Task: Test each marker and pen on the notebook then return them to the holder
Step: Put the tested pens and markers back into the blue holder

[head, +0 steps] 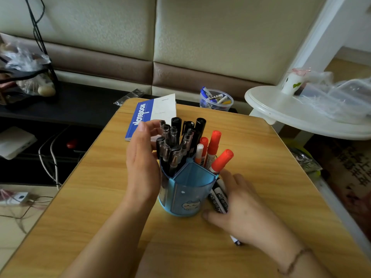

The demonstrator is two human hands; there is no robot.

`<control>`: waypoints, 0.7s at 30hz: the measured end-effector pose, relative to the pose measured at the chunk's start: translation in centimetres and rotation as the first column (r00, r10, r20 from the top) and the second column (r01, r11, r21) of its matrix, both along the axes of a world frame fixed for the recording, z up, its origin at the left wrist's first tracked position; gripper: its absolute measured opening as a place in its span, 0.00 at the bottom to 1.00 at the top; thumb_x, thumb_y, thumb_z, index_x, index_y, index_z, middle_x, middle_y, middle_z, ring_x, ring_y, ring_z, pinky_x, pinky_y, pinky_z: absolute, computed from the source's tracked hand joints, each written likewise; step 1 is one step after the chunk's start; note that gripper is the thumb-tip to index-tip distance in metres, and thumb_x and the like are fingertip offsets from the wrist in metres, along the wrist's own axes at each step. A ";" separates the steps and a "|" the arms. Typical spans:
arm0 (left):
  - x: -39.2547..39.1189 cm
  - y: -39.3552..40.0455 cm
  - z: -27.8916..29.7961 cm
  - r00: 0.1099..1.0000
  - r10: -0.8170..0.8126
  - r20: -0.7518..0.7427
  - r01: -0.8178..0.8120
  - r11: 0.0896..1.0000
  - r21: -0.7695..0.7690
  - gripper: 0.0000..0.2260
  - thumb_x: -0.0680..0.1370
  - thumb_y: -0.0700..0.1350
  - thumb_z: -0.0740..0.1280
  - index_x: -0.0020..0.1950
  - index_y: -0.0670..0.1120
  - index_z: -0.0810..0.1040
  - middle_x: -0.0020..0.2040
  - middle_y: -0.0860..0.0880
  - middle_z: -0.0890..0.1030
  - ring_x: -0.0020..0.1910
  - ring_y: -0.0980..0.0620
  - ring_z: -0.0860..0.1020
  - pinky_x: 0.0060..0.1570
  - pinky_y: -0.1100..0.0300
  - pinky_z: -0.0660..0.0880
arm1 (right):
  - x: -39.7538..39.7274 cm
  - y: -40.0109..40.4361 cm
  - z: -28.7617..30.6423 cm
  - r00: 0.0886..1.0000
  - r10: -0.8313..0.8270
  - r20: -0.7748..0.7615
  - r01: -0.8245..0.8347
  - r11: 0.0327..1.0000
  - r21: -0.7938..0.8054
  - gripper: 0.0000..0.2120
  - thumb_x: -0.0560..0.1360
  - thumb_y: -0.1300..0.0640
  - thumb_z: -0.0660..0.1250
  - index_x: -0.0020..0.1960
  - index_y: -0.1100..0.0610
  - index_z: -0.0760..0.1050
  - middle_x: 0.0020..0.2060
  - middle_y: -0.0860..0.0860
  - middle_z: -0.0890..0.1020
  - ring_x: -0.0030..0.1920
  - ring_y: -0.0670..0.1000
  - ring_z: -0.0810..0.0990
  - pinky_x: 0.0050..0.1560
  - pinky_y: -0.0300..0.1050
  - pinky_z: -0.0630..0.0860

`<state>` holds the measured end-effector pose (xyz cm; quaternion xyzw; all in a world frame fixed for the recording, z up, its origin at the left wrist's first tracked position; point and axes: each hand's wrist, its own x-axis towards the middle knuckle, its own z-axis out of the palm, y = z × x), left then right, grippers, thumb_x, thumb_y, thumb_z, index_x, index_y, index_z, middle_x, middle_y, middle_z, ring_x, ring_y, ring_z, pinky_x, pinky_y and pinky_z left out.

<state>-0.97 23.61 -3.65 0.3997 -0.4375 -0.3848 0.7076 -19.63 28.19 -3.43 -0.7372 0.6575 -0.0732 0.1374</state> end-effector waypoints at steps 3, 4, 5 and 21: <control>-0.1 0.0 0.0 1.000 0.001 -0.003 -0.001 1.000 0.000 0.22 0.79 0.61 0.50 0.53 0.53 0.80 0.54 0.46 0.83 0.55 0.46 0.80 0.56 0.38 0.75 | 0.5 0.2 -0.2 0.997 -0.014 -0.082 0.011 0.999 -0.035 0.41 0.72 0.49 0.68 0.76 0.48 0.47 0.60 0.50 0.71 0.58 0.53 0.74 0.51 0.43 0.75; -0.1 0.0 0.1 1.000 0.002 0.007 -0.002 1.000 -0.001 0.22 0.79 0.62 0.50 0.53 0.53 0.80 0.54 0.46 0.83 0.55 0.45 0.80 0.56 0.38 0.75 | 0.2 0.2 -0.2 0.991 -0.053 -0.125 0.046 0.997 -0.058 0.38 0.73 0.52 0.66 0.76 0.50 0.49 0.58 0.51 0.73 0.54 0.53 0.77 0.47 0.44 0.76; -0.1 0.0 0.0 1.000 0.004 0.015 -0.004 1.000 0.000 0.22 0.78 0.63 0.50 0.54 0.53 0.80 0.54 0.46 0.83 0.56 0.46 0.80 0.56 0.39 0.76 | -0.3 0.0 -0.3 0.983 -0.094 -0.156 0.081 0.993 -0.088 0.35 0.73 0.55 0.65 0.74 0.50 0.51 0.55 0.51 0.76 0.50 0.52 0.78 0.43 0.45 0.77; -0.8 0.2 0.1 0.988 -0.143 -0.060 0.138 0.987 -0.080 0.22 0.78 0.62 0.53 0.50 0.51 0.82 0.52 0.40 0.82 0.56 0.36 0.78 0.59 0.34 0.72 | 5.8 -1.2 7.0 0.131 0.605 0.786 0.403 0.692 -0.599 0.24 0.78 0.70 0.62 0.69 0.65 0.55 0.43 0.58 0.75 0.33 0.54 0.77 0.37 0.48 0.78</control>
